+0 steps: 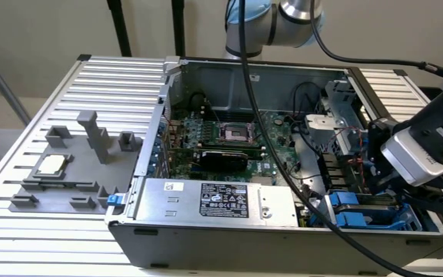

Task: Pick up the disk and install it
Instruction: 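Insert the first disk wire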

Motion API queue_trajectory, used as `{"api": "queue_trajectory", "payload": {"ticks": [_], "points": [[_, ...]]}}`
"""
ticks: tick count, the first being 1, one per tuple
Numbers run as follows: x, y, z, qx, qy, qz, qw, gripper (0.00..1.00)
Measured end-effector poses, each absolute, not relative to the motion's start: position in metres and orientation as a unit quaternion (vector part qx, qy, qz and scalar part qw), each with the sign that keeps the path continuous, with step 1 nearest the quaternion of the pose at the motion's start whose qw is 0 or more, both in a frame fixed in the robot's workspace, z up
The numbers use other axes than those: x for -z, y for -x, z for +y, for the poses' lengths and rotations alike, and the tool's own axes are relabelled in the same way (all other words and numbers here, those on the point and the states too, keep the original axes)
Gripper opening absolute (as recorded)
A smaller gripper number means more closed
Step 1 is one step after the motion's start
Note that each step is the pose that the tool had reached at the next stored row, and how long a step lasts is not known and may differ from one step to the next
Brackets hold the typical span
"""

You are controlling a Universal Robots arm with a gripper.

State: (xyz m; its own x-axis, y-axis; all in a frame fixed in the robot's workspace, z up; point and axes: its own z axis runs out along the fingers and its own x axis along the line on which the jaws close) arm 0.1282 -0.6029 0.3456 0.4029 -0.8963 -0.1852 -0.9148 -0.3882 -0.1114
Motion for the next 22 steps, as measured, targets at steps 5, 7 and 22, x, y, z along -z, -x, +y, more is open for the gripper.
{"api": "queue_trajectory", "payload": {"ticks": [5, 7, 22], "points": [[-0.3455, -0.1282, -0.6029, -0.043, 0.81, 0.576, 0.099, 0.17], [-0.3455, -0.1282, -0.6029, -0.042, 0.801, 0.589, 0.1, 0.17], [-0.3416, -0.1268, -0.6029, -0.02, 0.754, 0.65, 0.095, 0.17]]}}
